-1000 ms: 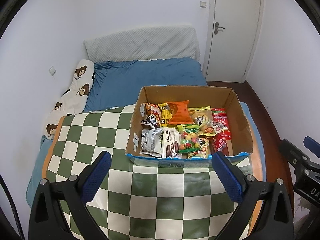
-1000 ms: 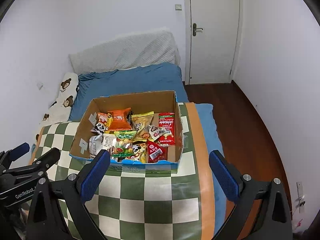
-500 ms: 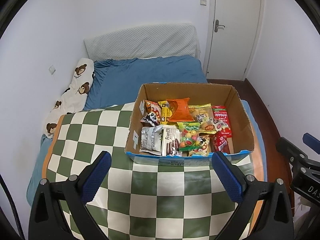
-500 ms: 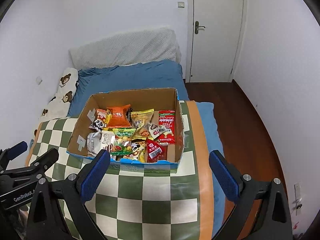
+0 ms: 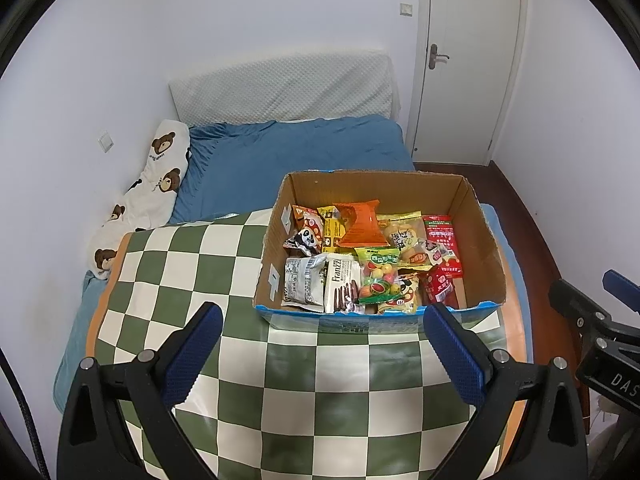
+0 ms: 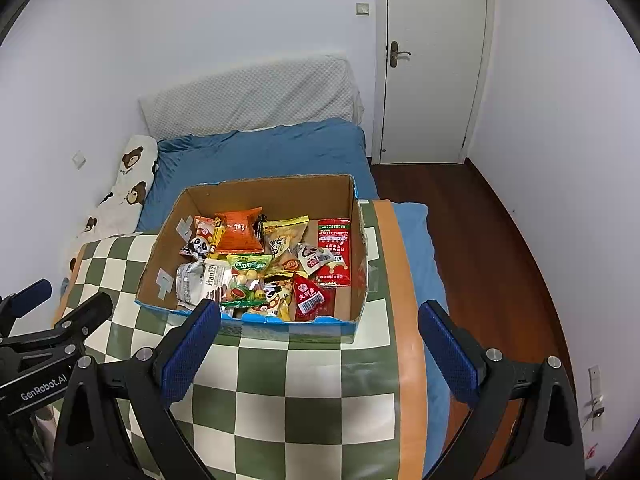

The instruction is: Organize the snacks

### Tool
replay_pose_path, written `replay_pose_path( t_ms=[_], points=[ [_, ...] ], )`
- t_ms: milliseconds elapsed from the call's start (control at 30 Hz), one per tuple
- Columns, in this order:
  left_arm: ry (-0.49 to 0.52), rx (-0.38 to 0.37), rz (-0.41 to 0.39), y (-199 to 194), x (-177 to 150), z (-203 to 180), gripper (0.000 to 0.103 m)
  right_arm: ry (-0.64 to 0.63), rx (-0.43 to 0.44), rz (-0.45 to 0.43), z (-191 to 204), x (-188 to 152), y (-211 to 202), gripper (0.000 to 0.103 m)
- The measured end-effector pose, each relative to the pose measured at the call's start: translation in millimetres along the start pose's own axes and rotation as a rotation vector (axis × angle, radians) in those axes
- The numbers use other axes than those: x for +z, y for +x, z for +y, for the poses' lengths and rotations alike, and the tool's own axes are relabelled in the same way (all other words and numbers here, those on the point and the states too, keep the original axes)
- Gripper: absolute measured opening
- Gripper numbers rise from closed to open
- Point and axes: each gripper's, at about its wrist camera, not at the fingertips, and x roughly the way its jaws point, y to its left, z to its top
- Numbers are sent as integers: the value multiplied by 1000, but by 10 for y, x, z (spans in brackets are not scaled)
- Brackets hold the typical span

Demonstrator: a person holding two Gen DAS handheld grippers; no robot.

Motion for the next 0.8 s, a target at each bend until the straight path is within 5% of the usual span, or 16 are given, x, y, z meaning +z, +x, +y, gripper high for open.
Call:
replay_pose_path(
  t_ms=[800],
  points=[
    [-9,-5,-1,-85,23,-2,103,8,3,-12,8,-47,-153,101]
  ],
)
